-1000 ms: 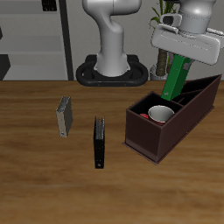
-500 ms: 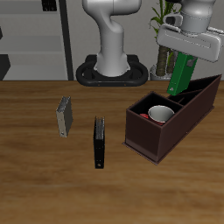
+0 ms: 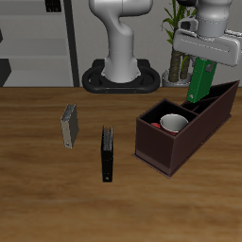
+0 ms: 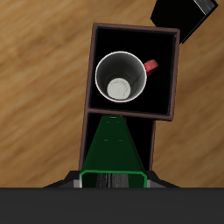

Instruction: Place the red mug into the left desk caddy's right compartment and place the green book into the left desk caddy's back compartment

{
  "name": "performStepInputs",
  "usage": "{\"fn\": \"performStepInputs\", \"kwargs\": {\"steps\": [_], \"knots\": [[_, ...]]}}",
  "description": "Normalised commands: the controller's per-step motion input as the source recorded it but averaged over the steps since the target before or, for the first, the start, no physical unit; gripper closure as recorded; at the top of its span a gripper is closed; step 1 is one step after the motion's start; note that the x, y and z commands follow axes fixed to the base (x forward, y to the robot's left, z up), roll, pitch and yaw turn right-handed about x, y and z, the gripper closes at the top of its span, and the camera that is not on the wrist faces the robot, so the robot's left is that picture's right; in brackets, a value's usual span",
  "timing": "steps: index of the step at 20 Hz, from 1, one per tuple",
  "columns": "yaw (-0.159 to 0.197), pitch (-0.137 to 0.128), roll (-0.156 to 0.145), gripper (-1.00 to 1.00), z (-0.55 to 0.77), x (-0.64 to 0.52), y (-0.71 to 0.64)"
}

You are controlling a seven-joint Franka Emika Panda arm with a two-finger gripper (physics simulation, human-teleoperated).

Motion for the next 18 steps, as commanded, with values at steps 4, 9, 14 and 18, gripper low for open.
{"fn": "performStepInputs", "kwargs": {"steps": [4,9,14,18], "knots": [[0.01,0.013,0.016,1.0,-0.14,0.0,0.11],[-0.025,0.033,0.018,1.0,-0.16,0.05,0.07],[0.001,0.016,0.013,1.0,-0.08,0.04,0.09],[-0.036,0.051,-0.009,1.0,-0.19,0.15,-0.08]]}}
